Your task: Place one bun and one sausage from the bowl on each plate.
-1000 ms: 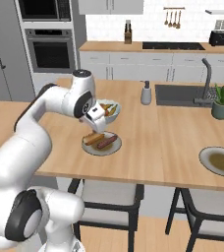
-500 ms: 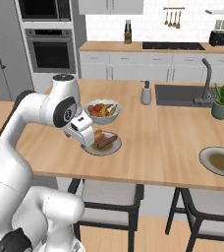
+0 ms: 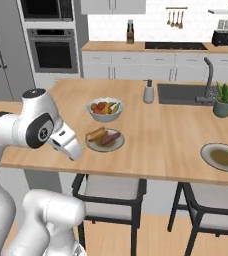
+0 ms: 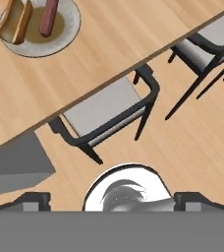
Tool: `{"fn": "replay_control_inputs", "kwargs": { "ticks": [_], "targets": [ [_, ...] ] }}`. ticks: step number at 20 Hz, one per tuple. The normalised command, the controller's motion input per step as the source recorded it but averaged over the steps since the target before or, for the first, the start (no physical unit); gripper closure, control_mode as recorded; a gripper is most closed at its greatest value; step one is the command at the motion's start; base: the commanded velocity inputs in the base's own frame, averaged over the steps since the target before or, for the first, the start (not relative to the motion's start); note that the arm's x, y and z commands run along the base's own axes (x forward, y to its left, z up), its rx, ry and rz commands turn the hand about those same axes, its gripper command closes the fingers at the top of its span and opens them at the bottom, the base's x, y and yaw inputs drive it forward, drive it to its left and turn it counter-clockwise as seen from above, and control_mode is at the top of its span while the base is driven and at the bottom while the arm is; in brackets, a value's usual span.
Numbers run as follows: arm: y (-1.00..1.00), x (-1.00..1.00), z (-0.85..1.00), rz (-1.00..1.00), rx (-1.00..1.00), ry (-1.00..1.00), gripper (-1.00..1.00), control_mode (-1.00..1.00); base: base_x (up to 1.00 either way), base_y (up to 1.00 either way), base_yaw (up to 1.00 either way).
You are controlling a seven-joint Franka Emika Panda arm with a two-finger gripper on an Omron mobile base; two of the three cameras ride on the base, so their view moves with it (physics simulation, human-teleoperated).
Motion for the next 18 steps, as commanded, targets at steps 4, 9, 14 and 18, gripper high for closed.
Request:
{"fn": "replay_control_inputs", "kwargs": {
  "ticks": [4,9,14,18],
  "targets": [
    [0.00,0.00,0.00,0.00,0.00,0.00,-1.00,1.00,-0.20,-0.91,0.00],
    [0.00,0.00,0.00,0.00,0.00,0.00,-1.00,1.00,0.23,-1.00,0.14],
    [0.00,0.00,0.00,0.00,0.00,0.00,-1.00,1.00,0.25,-1.00,0.14],
    [0.00,0.00,0.00,0.00,0.00,0.00,-1.00,1.00,0.00,-1.00,0.05]
  ]
}}
